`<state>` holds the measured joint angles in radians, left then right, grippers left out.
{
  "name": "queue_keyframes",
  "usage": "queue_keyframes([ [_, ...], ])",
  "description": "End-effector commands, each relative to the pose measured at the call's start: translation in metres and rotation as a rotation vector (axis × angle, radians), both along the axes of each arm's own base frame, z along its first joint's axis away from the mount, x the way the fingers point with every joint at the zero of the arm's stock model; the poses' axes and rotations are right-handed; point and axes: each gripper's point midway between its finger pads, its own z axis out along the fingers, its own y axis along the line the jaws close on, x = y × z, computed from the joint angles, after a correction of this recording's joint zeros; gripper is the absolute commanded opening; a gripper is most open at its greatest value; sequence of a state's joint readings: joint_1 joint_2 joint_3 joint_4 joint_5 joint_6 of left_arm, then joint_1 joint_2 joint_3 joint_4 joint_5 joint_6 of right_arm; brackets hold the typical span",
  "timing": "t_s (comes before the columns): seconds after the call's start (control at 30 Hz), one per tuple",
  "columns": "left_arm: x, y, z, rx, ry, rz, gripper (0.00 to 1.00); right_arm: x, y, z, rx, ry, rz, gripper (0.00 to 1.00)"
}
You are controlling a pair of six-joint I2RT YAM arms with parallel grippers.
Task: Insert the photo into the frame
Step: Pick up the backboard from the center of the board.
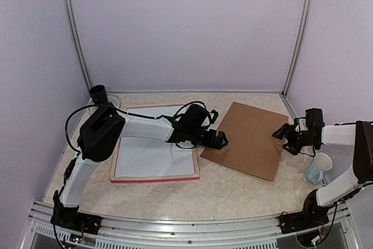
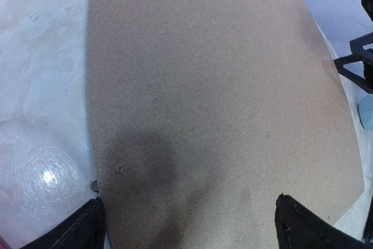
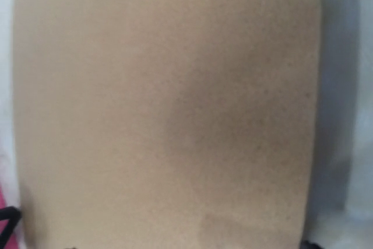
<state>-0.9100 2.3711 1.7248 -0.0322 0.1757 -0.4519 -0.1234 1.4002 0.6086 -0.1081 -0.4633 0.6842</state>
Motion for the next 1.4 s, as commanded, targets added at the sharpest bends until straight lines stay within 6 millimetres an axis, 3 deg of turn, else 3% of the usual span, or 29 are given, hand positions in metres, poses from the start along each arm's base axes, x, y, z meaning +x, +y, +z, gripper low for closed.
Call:
queue_keyframes([
  [0.0, -0.030, -0.011, -0.025, -0.011, 0.082, -0.081, 0.99, 0.012, 0.033, 0.058, 0.129, -0.170, 0.154, 0.81],
  [0.53, -0.032, -0.006, -0.025, 0.000, 0.079, -0.077, 0.99, 0.008, 0.057, 0.123, 0.268, -0.335, 0.274, 0.80],
  [1.03, -0.024, 0.013, 0.012, -0.079, 0.052, -0.033, 0.99, 0.007, 0.068, 0.165, 0.367, -0.495, 0.329, 0.80],
  [1.37, -0.022, 0.019, 0.020, -0.109, 0.061, -0.028, 0.99, 0.011, 0.086, 0.182, 0.420, -0.586, 0.388, 0.80],
])
